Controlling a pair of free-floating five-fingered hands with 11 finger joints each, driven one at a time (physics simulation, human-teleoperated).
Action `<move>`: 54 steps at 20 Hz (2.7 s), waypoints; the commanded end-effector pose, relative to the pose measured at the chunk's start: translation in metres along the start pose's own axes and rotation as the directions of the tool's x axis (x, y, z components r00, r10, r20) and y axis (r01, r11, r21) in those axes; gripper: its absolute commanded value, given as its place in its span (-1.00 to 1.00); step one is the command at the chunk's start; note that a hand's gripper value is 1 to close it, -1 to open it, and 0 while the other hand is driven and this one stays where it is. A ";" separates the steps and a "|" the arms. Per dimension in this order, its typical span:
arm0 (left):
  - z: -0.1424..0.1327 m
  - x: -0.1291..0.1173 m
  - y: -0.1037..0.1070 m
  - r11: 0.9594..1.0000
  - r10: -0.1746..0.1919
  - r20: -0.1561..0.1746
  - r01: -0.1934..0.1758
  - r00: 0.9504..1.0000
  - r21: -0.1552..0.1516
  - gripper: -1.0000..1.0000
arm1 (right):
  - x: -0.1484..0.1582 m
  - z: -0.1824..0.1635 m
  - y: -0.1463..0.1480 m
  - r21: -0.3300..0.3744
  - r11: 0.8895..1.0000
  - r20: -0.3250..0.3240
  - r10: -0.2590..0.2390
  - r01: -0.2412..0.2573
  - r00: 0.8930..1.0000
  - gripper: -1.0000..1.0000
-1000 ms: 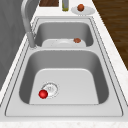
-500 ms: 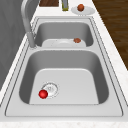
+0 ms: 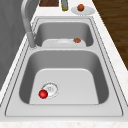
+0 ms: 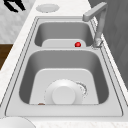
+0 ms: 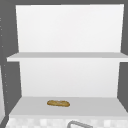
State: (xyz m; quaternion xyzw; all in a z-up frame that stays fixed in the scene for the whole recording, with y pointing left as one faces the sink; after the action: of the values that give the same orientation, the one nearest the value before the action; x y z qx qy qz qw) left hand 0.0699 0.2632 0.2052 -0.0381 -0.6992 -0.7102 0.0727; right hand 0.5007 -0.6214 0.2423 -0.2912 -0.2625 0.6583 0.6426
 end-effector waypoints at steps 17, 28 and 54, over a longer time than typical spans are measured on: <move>0.000 0.000 0.000 1.000 0.000 0.000 0.000 1.000 0.000 0.00 | 0.007 0.021 0.019 -0.020 0.999 -0.062 0.029 -0.030 0.998 1.00; 0.000 0.000 0.000 1.000 0.000 0.000 0.000 1.000 0.000 0.00 | 0.057 0.083 0.000 -0.022 0.998 -0.074 0.048 -0.050 0.996 1.00; 0.000 0.000 0.000 1.000 0.000 0.000 0.000 1.000 0.000 0.00 | 0.197 0.213 0.011 -0.032 0.999 -0.053 0.023 -0.024 0.998 1.00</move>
State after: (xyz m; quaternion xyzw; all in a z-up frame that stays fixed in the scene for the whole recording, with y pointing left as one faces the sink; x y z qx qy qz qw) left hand 0.0699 0.2632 0.2052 -0.0381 -0.6992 -0.7102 0.0727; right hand 0.3499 -0.4336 0.3640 -0.3272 -0.2494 0.6548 0.6340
